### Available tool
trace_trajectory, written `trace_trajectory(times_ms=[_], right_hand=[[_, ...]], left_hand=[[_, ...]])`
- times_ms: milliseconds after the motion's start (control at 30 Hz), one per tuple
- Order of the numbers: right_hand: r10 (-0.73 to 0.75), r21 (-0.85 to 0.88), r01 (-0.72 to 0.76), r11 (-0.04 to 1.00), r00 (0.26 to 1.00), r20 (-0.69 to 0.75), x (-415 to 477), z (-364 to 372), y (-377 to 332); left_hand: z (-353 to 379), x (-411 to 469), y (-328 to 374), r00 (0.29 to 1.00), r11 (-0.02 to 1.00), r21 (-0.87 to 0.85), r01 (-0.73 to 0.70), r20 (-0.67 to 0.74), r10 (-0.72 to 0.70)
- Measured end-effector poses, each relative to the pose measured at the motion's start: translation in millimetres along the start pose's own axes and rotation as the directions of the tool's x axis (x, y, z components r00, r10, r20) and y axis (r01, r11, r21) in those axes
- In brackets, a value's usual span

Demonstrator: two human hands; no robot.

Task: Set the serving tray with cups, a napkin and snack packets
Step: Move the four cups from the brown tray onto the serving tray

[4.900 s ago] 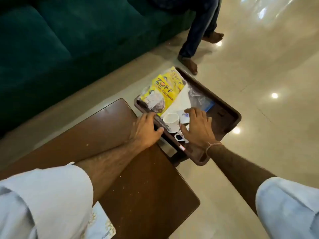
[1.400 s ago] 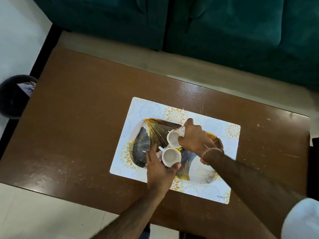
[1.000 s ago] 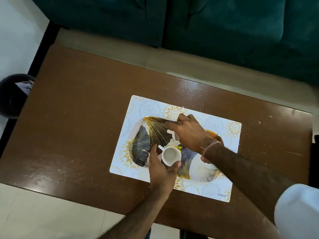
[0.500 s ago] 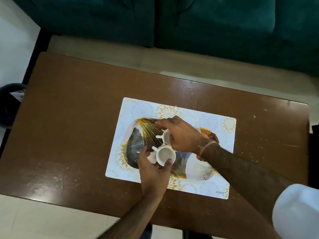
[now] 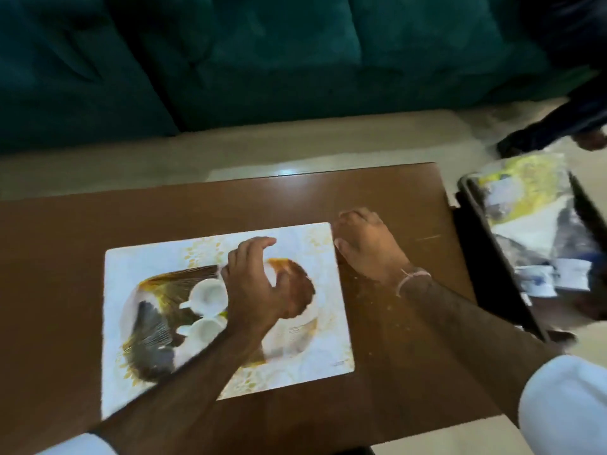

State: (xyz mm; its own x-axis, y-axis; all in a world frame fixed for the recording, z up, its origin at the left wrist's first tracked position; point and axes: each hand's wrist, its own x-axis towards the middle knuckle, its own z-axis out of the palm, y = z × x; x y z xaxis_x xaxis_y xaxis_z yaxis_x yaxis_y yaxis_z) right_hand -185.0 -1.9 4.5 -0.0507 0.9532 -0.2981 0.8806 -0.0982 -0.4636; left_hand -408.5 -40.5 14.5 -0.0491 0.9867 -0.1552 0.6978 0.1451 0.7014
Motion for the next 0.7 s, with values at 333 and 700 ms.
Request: trace_trajectory(times_ms=[333,700], right_hand=[[0.289,0.094,-0.274,0.957,0.933,-0.217,-60.9,-101.9,184.3],[0.646,0.148,-0.634,0.759,0.705,-0.292,-133.2,-145.4,353.9]], left_hand=[[169.4,25.2,146.3,0.862,0.987,-0.048,-0.151,0.482,0.156],[337.4,-17.3,277.0,0.663,0.903,-0.012,-0.429,0.675,0.324]])
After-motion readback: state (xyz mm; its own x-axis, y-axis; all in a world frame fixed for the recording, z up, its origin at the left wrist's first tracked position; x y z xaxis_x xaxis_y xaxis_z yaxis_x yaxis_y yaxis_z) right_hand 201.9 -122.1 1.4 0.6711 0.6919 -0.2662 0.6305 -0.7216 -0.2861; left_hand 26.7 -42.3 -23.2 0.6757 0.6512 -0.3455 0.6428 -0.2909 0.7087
